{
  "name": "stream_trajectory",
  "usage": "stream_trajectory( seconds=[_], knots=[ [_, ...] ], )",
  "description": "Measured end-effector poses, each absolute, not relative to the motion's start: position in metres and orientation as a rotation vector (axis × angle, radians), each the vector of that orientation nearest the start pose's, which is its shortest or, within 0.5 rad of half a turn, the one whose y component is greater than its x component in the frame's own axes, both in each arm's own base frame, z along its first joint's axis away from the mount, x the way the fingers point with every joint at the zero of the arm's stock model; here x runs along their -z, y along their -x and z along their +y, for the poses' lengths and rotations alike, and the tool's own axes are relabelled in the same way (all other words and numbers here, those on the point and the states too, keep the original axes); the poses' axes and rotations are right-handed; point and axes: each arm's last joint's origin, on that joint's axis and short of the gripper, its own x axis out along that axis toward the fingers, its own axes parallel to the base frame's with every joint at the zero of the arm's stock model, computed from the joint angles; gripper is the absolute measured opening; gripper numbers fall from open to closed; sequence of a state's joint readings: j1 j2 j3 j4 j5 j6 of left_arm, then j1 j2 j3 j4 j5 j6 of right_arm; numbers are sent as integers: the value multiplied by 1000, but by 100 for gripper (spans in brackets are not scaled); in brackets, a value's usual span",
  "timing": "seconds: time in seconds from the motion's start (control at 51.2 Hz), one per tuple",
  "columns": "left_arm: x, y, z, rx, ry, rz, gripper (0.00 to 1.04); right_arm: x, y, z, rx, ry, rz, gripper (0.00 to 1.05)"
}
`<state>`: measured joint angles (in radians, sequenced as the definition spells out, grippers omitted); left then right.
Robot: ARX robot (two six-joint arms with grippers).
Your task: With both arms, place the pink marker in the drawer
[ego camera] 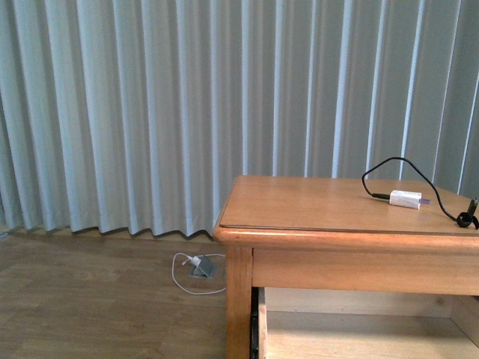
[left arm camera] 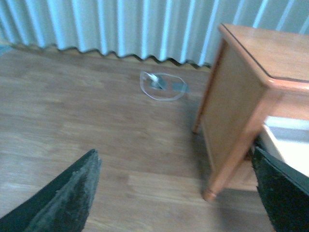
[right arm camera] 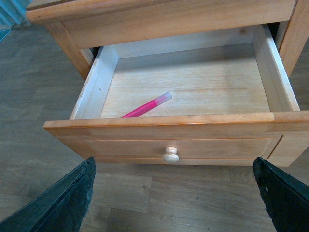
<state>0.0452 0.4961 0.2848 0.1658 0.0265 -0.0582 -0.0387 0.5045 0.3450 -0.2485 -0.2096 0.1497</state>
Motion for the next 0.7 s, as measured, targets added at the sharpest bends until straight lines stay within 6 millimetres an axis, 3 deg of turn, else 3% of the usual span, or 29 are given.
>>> stream_trajectory(
  seconds=[0.488, 0.703],
  knots=[
    [-194, -120, 0, -2, 9, -1, 5, -213, -129, 1, -137, -198, 417, 96],
    [-184, -115, 0, -2, 7, -1, 4, -213, -129, 1, -137, -198, 417, 96]
  ],
)
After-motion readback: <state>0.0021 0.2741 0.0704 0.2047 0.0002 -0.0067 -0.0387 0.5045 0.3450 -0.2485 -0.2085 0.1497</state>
